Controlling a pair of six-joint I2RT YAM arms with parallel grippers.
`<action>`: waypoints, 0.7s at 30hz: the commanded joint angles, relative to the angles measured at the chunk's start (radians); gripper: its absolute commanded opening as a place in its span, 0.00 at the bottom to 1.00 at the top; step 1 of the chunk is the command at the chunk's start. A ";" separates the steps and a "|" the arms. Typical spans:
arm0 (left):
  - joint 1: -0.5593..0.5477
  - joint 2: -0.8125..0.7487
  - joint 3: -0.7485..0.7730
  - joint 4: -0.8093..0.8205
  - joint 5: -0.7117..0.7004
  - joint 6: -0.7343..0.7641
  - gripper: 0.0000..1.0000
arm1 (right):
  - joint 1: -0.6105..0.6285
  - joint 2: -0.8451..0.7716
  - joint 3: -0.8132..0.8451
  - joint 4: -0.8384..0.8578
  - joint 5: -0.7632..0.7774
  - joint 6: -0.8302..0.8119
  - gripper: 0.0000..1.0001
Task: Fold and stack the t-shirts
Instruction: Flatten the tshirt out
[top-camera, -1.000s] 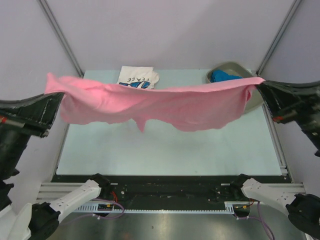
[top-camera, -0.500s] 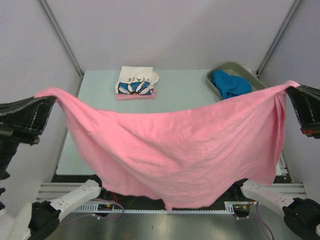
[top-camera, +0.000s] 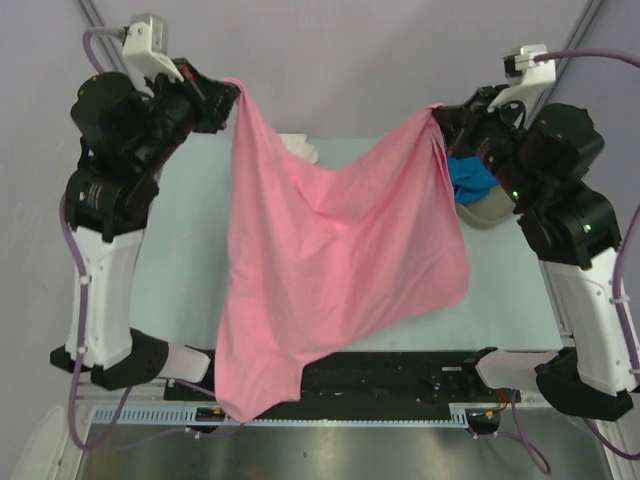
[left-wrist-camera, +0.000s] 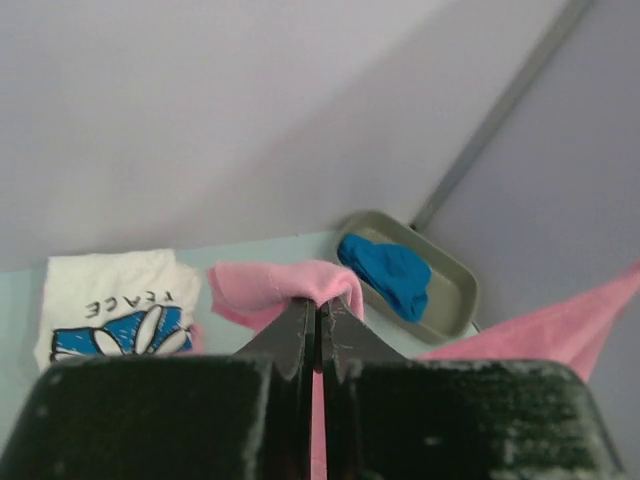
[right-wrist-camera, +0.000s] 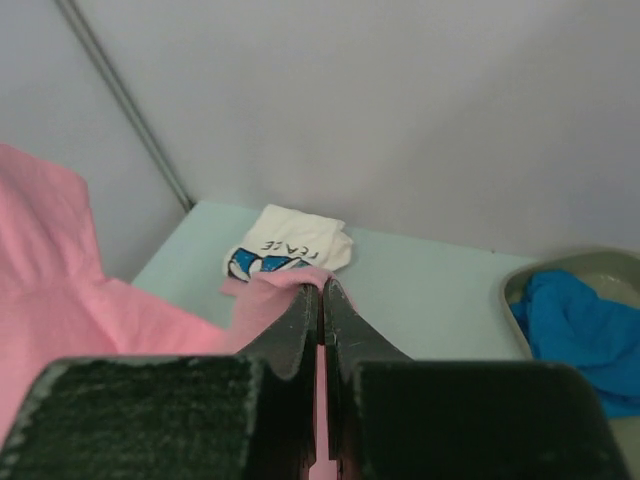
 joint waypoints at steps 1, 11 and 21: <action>0.184 0.075 0.155 0.098 0.210 -0.073 0.00 | -0.097 0.052 0.088 0.127 0.029 0.010 0.00; 0.411 0.131 0.172 0.275 0.464 -0.222 0.00 | -0.145 0.032 0.082 0.283 -0.146 0.056 0.00; 0.422 -0.344 -0.624 0.357 0.480 -0.128 0.00 | -0.142 -0.407 -0.574 0.283 -0.257 0.131 0.00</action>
